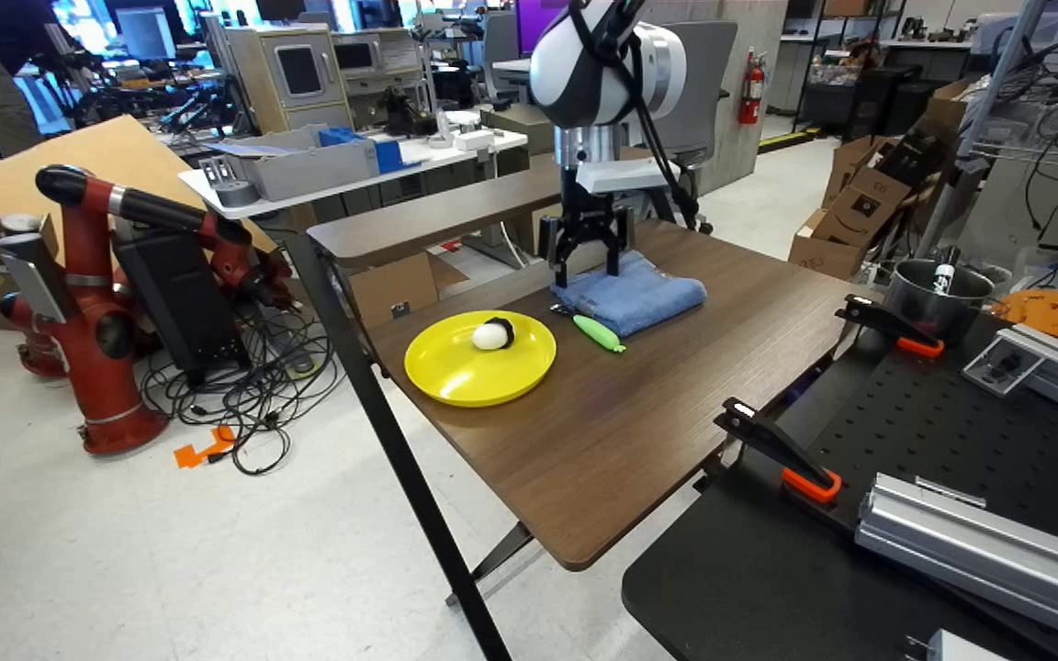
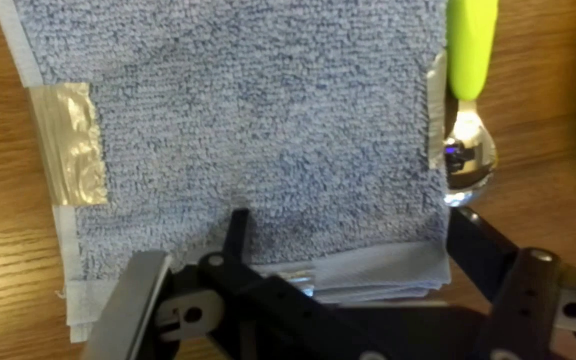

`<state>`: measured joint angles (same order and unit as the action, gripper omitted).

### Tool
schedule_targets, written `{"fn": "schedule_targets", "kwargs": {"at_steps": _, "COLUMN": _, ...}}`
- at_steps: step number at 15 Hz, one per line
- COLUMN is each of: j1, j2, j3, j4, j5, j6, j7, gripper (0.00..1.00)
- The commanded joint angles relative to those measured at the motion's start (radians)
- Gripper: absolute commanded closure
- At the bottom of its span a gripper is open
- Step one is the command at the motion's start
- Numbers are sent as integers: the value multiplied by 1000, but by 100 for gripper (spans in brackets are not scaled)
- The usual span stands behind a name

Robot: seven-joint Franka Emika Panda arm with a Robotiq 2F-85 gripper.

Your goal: Slide the blue towel to the left

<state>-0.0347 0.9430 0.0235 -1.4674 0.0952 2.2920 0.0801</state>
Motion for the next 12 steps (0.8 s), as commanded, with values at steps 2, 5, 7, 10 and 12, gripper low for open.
{"fn": "schedule_targets", "kwargs": {"at_steps": 2, "j1": 7, "j2": 51, "j3": 8, "j4": 107, "j5": 39, "j6": -69, "j7": 41, "gripper": 0}}
{"fn": "schedule_targets", "kwargs": {"at_steps": 5, "j1": 12, "j2": 56, "j3": 10, "j4": 119, "j5": 44, "j6": -75, "j7": 45, "gripper": 0}}
{"fn": "schedule_targets", "kwargs": {"at_steps": 7, "j1": 11, "j2": 40, "j3": 13, "j4": 101, "j5": 44, "j6": -78, "j7": 35, "gripper": 0}}
{"fn": "schedule_targets", "kwargs": {"at_steps": 10, "j1": 6, "j2": -12, "j3": 18, "j4": 40, "j5": 46, "j6": -60, "j7": 20, "gripper": 0}}
{"fn": "schedule_targets", "kwargs": {"at_steps": 12, "j1": 1, "j2": -58, "j3": 20, "j4": -7, "j5": 45, "j6": -53, "j7": 4, "gripper": 0}}
